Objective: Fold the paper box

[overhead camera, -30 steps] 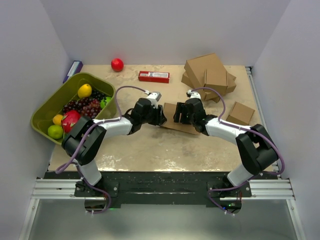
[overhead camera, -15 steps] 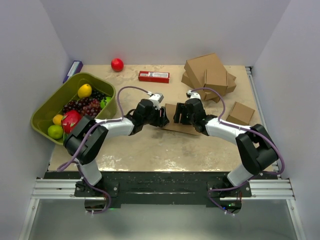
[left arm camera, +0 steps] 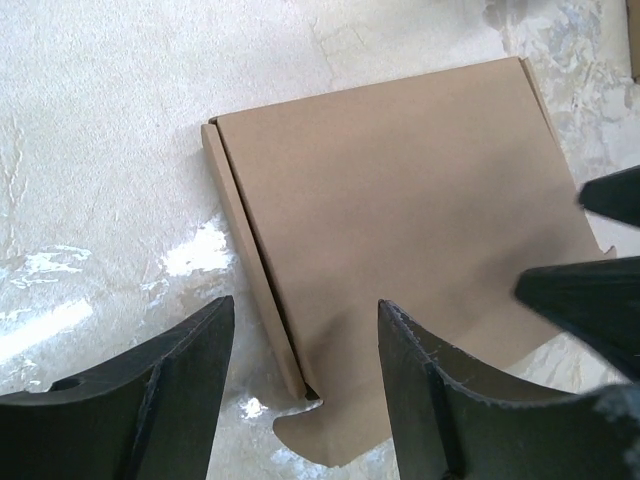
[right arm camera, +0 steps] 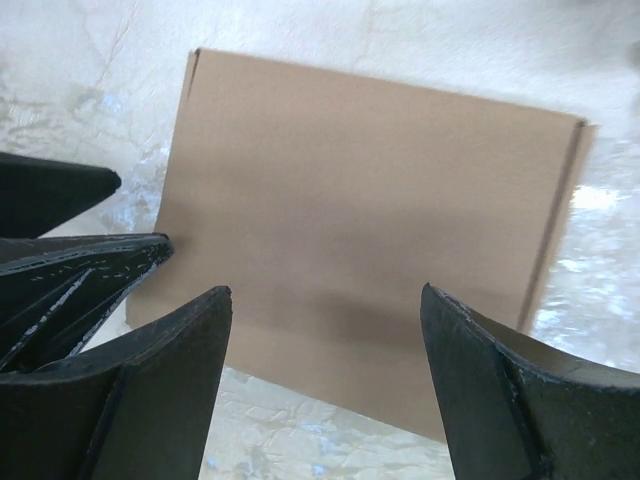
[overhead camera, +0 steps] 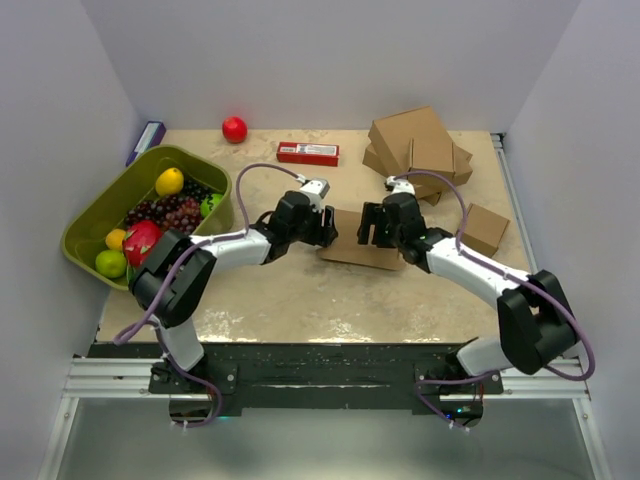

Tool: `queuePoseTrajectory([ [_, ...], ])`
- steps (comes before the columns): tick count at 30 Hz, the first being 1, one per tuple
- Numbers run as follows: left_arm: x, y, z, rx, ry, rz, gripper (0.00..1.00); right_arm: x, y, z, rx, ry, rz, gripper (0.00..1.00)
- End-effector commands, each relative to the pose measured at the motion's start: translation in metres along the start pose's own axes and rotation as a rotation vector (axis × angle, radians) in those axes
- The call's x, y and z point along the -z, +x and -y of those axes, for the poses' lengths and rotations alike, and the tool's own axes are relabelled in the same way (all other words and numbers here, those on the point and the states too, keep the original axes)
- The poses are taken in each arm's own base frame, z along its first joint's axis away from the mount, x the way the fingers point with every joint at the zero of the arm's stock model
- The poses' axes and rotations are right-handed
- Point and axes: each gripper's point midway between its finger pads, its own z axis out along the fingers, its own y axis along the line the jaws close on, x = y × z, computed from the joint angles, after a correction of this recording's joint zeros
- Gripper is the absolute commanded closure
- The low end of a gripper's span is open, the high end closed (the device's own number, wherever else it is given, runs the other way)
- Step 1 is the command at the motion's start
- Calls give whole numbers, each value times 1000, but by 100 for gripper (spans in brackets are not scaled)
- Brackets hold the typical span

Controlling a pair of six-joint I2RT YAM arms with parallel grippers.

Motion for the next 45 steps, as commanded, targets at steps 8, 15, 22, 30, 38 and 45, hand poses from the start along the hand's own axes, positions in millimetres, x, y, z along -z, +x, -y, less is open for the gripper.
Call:
queuePoseTrajectory([
  [8,-3,-23,-7,38,18,87,38,6,-9,75,-67,66,-27,16],
  [15,-12,-8,-6,60,52,54,40,-7,7,86,-134,39,-77,20],
  [22,-18,13,-20,70,15,3,44,-15,25,97,-148,67,-122,23],
  [30,-22,34,-36,44,-44,-52,51,-23,44,105,-152,103,-181,27],
  [38,-22,45,-44,25,-78,-88,53,-28,62,114,-169,150,-244,33],
  [45,-16,32,-35,27,-45,-46,45,-27,64,110,-185,135,-251,39],
])
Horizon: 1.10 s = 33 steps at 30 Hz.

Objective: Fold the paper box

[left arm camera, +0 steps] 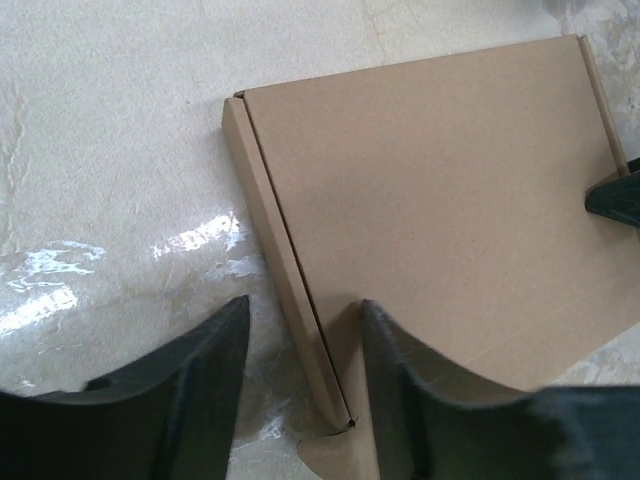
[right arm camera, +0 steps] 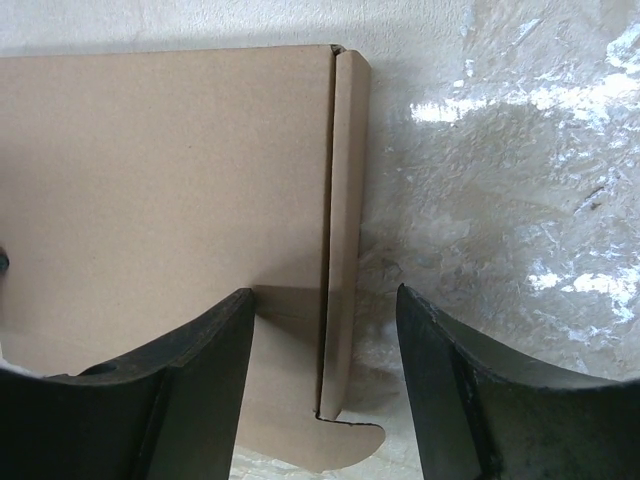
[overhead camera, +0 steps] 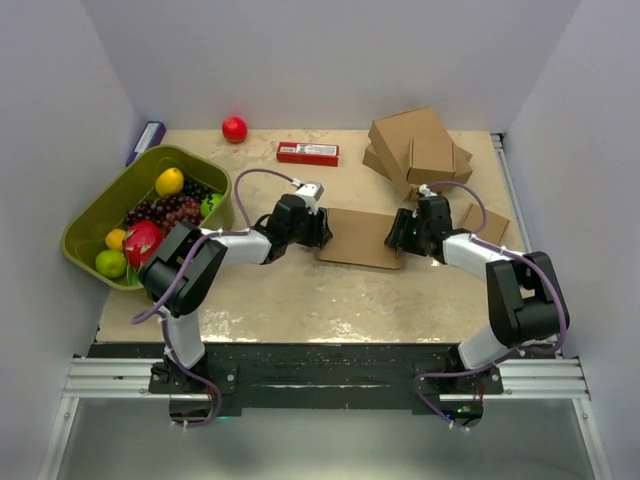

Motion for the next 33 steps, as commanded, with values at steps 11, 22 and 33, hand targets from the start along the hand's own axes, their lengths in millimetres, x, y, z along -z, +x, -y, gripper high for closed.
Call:
queuePoseTrajectory([
  [11,59,-65,16,44,113,126,20,12,-7,-6,-45,-76,-37,27],
  [22,138,-125,37,10,188,213,13,0,-6,-16,-90,-282,-61,23],
  [33,129,-116,32,-81,204,132,13,-11,16,-12,-126,-297,-128,50],
])
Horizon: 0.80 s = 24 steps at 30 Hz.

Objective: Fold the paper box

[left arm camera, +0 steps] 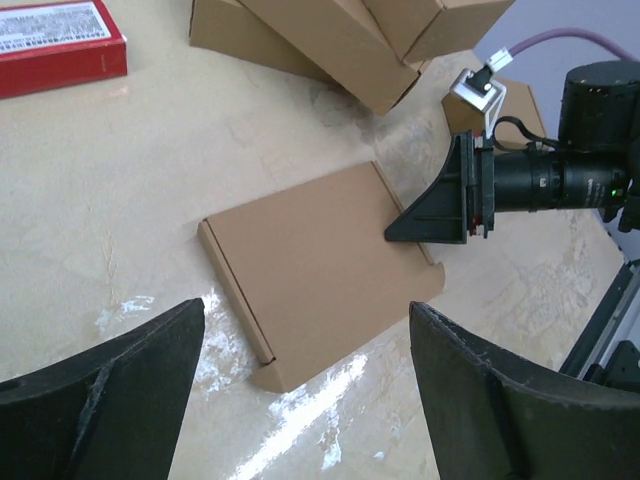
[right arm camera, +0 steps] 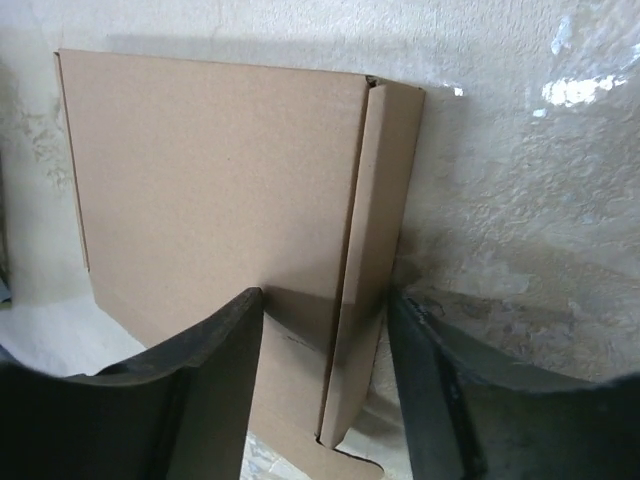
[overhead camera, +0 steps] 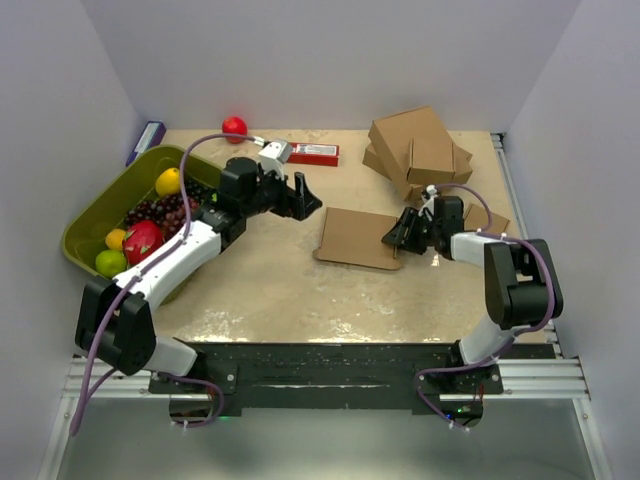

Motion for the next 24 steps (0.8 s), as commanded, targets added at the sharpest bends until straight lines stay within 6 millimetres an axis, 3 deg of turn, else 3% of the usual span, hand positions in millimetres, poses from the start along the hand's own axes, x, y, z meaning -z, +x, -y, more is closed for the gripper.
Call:
queuePoseTrajectory([
  [1,-3,15,-7,-33,16,-51,13,-2,18,4,-31,-18,-49,53],
  [6,-4,29,-18,-57,-1,-61,13,-4,29,5,-45,-40,-75,76],
  [13,-11,42,-18,-25,28,-95,13,-4,39,2,-57,-80,-100,98],
  [24,-20,67,-20,113,112,-154,12,-3,42,-11,-89,-182,-114,100],
])
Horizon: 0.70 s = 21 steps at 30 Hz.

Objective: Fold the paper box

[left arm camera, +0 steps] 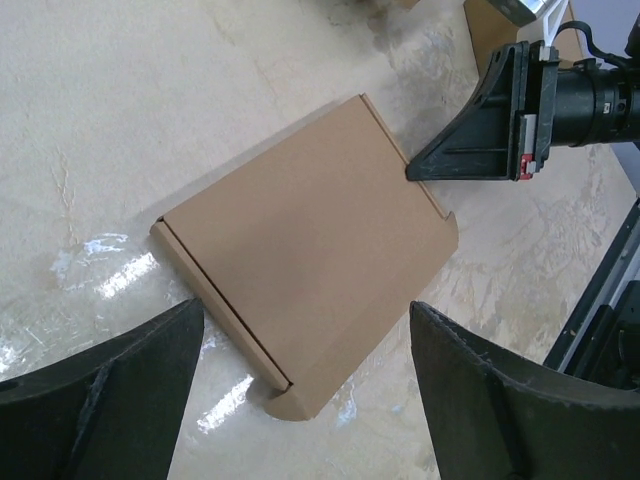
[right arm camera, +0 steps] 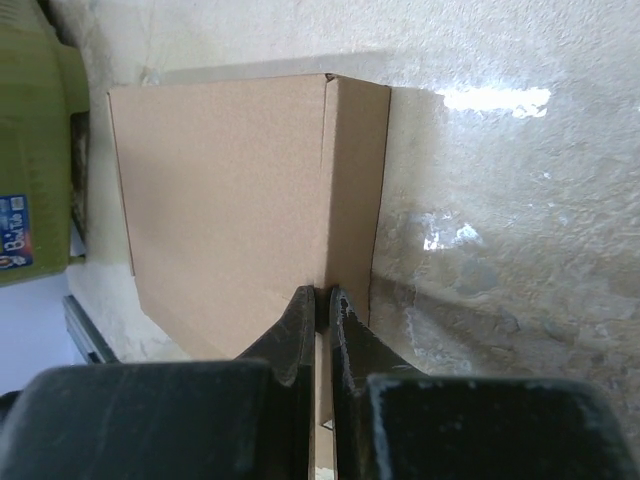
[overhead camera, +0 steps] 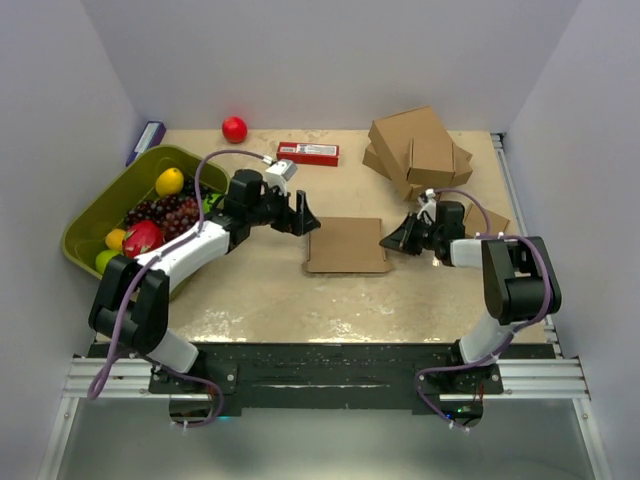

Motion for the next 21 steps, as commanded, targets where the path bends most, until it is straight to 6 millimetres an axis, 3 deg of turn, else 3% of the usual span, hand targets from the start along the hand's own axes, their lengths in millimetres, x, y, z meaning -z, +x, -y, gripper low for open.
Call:
queuePoseTrajectory([
  [1,-5,4,3,69,80,-2,12,1,28,9,-76,-17,-83,100],
  [8,-10,17,-13,135,42,-41,12,6,27,2,-107,-95,-85,100],
  [21,-14,26,-15,188,52,-63,12,20,15,-27,-103,-205,-59,100],
])
